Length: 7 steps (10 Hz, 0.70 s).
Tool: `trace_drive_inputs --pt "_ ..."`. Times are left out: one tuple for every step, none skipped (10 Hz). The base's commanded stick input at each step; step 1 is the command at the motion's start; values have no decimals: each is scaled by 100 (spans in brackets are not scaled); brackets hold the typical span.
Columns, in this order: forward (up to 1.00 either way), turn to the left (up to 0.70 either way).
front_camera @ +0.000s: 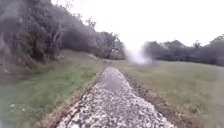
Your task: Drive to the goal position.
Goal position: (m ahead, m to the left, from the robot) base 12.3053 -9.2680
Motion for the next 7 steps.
trace_drive_inputs --pt "50 0" --pt "50 0" --pt "50 0" --pt "50 0" --pt "50 0" --pt "50 0" --pt "50 0"
